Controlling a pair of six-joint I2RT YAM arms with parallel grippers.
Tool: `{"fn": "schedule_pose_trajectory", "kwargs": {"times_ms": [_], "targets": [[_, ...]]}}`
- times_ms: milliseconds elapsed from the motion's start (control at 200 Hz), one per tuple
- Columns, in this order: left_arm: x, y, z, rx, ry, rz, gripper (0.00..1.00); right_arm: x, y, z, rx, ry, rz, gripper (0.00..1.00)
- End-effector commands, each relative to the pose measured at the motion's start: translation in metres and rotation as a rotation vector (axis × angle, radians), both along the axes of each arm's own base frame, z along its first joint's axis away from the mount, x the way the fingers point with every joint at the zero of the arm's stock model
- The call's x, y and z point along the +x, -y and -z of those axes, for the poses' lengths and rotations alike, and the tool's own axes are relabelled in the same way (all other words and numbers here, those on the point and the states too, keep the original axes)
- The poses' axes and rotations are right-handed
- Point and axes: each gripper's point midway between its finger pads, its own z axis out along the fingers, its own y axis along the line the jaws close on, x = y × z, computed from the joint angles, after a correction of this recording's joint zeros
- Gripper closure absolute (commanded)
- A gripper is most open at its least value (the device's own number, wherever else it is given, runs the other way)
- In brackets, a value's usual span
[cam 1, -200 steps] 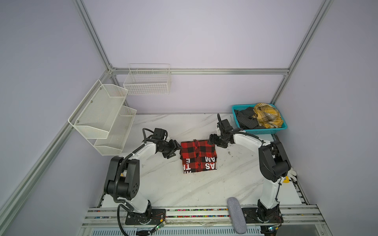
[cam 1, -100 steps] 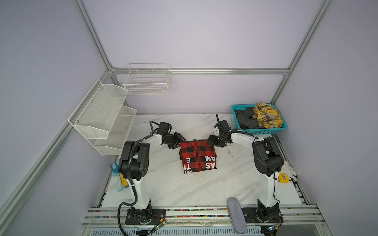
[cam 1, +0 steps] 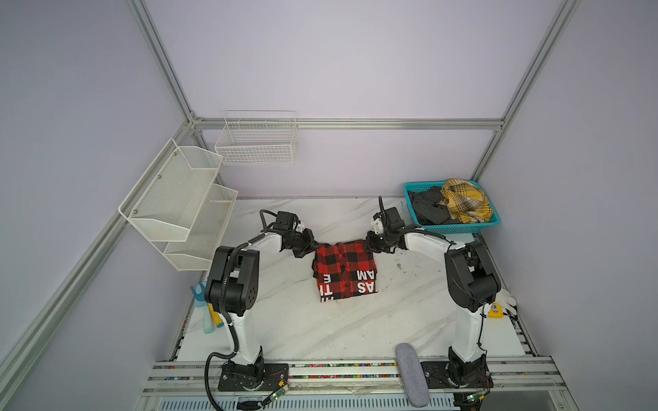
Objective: Fold and stack the long sleeve shirts
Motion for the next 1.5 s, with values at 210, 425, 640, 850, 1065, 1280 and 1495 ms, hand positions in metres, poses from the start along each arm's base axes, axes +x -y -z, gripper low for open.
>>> {"fn": "schedule_pose_trajectory", "kwargs": {"times_ms": [210, 425, 640, 850, 1065, 1280, 1495], "targets": [[-0.038, -0.024, -0.019, 0.083, -0.018, -0.097, 1.0, -0.01, -0.018, -0.026, 0.034, -0.012, 0.045, 1.0], [-0.039, -0.039, 0.022, 0.149, -0.128, -0.134, 1.0, -0.001, -0.022, 0.02, -0.033, -0.101, 0.041, 1.0], [-0.031, -0.04, 0.013, 0.152, -0.096, -0.134, 0.71, 0.007, -0.023, 0.025, -0.056, -0.103, 0.04, 0.76], [-0.047, -0.041, -0.02, 0.168, -0.043, -0.123, 0.67, 0.007, -0.003, -0.008, -0.155, -0.038, 0.07, 0.52], [-0.09, -0.024, -0.051, 0.192, 0.005, -0.061, 0.66, -0.032, 0.006, -0.034, -0.236, 0.012, 0.046, 0.51], [-0.099, -0.004, -0.017, 0.195, -0.059, -0.008, 0.74, -0.066, -0.007, -0.026, -0.208, 0.015, 0.005, 0.61], [-0.062, -0.009, -0.001, 0.21, -0.043, -0.057, 0.8, -0.074, -0.008, 0.004, -0.218, -0.01, 0.003, 0.7]]}}
